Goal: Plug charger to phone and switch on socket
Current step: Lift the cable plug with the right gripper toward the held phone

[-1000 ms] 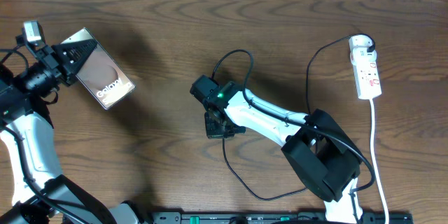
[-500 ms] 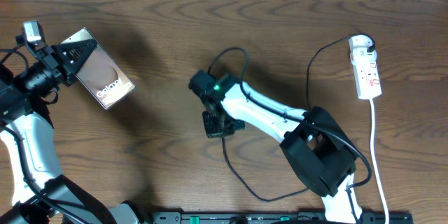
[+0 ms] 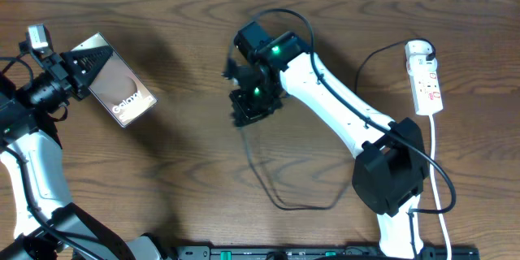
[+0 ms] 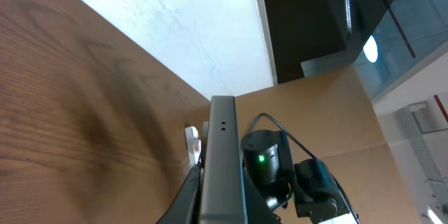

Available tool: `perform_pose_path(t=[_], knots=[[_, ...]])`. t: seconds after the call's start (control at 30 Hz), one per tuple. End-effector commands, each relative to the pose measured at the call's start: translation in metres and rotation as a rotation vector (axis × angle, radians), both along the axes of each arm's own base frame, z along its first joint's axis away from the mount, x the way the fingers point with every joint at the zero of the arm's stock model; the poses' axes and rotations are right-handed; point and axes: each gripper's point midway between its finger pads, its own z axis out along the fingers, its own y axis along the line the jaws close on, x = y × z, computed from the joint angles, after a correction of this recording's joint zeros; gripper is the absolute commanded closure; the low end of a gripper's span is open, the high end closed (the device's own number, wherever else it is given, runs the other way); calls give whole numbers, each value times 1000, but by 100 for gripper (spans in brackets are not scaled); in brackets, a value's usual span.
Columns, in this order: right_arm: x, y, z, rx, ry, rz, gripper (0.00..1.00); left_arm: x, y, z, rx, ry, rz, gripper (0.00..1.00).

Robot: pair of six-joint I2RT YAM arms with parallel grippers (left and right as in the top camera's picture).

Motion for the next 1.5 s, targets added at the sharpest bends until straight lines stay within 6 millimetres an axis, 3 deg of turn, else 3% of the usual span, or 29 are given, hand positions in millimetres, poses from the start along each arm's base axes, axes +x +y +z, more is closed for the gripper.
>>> perform_pose_path(t=[0.0, 0.37, 0.57, 0.8, 0.97, 1.47], knots=[[-34, 35, 79, 623, 4, 317, 99, -4, -5, 3, -3, -14, -34, 93], [-30, 34, 75, 652, -59, 357, 99, -2, -19, 3, 25, -47, -73, 93], [-24, 36, 53, 634, -8, 338, 99, 0, -38, 3, 45, -76, -129, 92], [-22, 44, 40, 754, 93, 320, 99, 0, -60, 3, 85, -134, -189, 92], [-17, 46, 54, 977, 64, 335, 99, 1, -60, 4, 109, -168, -190, 92], [-18, 56, 47, 1007, 18, 381, 99, 3, -59, 13, 177, -269, -190, 93]])
